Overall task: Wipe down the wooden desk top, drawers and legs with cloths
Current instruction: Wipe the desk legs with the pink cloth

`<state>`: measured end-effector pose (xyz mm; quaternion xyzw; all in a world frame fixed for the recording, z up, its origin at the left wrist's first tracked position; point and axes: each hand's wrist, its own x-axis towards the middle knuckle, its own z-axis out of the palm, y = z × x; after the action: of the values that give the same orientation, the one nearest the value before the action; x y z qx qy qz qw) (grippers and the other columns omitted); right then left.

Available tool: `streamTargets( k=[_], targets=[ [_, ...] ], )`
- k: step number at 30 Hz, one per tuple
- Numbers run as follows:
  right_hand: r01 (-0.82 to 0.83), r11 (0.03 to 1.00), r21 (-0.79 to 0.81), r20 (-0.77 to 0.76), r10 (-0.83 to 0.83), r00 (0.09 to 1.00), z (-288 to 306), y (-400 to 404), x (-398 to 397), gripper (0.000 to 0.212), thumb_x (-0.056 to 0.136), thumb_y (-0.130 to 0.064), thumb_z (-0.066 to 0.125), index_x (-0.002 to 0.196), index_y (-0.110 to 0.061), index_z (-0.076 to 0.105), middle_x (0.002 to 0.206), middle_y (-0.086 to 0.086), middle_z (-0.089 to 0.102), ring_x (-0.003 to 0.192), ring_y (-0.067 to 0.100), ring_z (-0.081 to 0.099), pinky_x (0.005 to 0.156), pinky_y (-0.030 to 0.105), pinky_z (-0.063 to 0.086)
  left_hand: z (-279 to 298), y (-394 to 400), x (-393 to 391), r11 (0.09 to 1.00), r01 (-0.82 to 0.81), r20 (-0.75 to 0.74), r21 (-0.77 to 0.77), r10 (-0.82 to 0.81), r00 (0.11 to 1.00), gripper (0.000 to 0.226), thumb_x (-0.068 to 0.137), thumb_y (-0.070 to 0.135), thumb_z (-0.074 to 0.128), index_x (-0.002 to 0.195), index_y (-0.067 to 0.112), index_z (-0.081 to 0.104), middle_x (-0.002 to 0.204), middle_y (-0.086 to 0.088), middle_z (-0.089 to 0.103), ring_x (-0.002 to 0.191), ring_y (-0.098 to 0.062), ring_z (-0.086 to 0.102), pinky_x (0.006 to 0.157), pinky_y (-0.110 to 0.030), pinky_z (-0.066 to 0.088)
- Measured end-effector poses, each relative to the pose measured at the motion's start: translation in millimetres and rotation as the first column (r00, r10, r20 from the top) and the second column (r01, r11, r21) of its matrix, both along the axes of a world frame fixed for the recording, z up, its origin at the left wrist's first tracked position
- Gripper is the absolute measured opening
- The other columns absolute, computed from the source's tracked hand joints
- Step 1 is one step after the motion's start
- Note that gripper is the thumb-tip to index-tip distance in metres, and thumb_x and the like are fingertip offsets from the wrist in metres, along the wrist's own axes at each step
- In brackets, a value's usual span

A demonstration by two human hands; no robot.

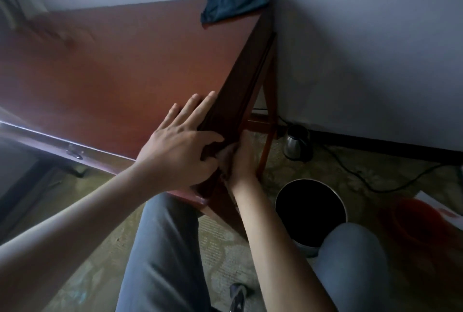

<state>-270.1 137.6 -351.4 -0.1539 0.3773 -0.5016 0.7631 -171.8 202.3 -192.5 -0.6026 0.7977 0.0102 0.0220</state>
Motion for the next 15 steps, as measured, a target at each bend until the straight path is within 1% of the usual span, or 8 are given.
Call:
streamTargets(
  k=[2,3,5,7,9,11,13,15],
  targets=[
    [-0.016,0.997,-0.07,-0.049,0.013,0.999,1.6,25.1,2.6,0.055,0.108,-0.05,0.032,0.125,-0.011,0.067,0.087,-0.002,0.077,0.073,0.009,0.073,0.061,0.021,0.054,0.6,1.1,-0.5,1.0,0.003,0.022,0.012,-0.003,1.0,0.081,0.066,0.063,0.025,0.139,0.049,0.059,0.172,0.01,-0.015,0.159,-0.017,-0.013,0.128,-0.04,-0.006],
    [-0.043,0.997,-0.06,-0.064,0.039,0.997,1.2,41.5,0.5,0.055,0.107,-0.049,0.035,0.125,-0.009,0.068,0.084,-0.001,0.077,0.072,0.01,0.073,0.061,0.022,0.055,-0.2,1.0,0.6,1.0,0.011,0.036,0.014,-0.011,0.999,0.084,0.066,0.063,0.024,0.143,0.048,0.055,0.172,0.009,-0.017,0.159,-0.018,-0.014,0.129,-0.042,-0.006],
    [-0.131,0.991,-0.012,-0.044,0.13,0.991,6.2,67.4,-8.6,0.051,0.105,-0.044,0.039,0.114,-0.01,0.076,0.087,0.017,0.074,0.083,0.031,0.07,0.079,0.036,0.058,-1.9,0.1,3.1,0.999,0.031,0.051,0.016,-0.032,0.998,0.091,0.066,0.062,0.022,0.153,0.044,0.043,0.171,0.005,-0.02,0.158,-0.02,-0.016,0.129,-0.045,-0.005],
    [-0.198,0.968,-0.155,0.039,0.206,0.978,3.8,84.3,-27.7,0.038,0.1,-0.021,0.041,0.103,-0.005,0.075,0.076,0.029,0.063,0.075,0.042,0.061,0.085,0.044,0.056,-2.6,-0.2,3.8,0.999,0.045,0.049,0.017,-0.046,0.998,0.098,0.065,0.063,0.019,0.161,0.039,0.027,0.171,0.003,-0.022,0.158,-0.021,-0.018,0.129,-0.047,-0.005],
    [-0.24,0.942,-0.236,-0.07,0.23,0.971,1.8,87.8,-35.0,0.034,0.093,0.004,0.042,0.116,-0.002,0.066,0.084,0.031,0.064,0.076,0.039,0.064,0.078,0.041,0.056,-1.0,0.3,3.0,0.998,0.052,0.035,0.022,-0.053,0.998,0.102,0.066,0.063,0.017,0.164,0.034,0.013,0.171,0.004,-0.021,0.158,-0.02,-0.019,0.129,-0.047,-0.004],
    [-0.21,0.93,-0.303,-0.327,0.106,0.939,-5.5,88.6,-32.1,0.032,0.094,0.009,0.051,0.115,-0.009,0.066,0.093,0.026,0.07,0.082,0.031,0.07,0.076,0.038,0.055,4.0,-0.3,2.0,0.998,0.06,-0.024,0.029,-0.06,0.998,0.102,0.07,0.063,0.021,0.165,0.03,0.005,0.173,0.006,-0.013,0.158,-0.018,-0.015,0.129,-0.047,-0.001],
    [-0.091,0.935,-0.343,-0.548,-0.12,0.828,-17.8,87.0,-26.2,0.024,0.094,-0.003,0.064,0.107,-0.021,0.073,0.1,0.008,0.076,0.096,0.021,0.073,0.083,0.039,0.055,14.8,-14.9,3.5,0.996,0.079,-0.125,0.042,-0.073,0.989,0.1,0.074,0.061,0.028,0.165,0.025,0.007,0.173,0.006,0.005,0.159,-0.016,0.001,0.128,-0.049,0.01],
    [0.063,0.927,-0.369,-0.633,-0.3,0.714,-22.8,84.7,-17.0,0.022,0.096,-0.019,0.068,0.117,-0.026,0.07,0.106,-0.003,0.076,0.103,0.013,0.072,0.088,0.04,0.057,24.7,-54.0,4.0,0.996,0.079,-0.181,0.047,-0.069,0.981,0.097,0.079,0.059,0.037,0.165,0.022,0.011,0.172,0.003,0.017,0.157,-0.016,0.014,0.127,-0.048,0.017]
  ],
)
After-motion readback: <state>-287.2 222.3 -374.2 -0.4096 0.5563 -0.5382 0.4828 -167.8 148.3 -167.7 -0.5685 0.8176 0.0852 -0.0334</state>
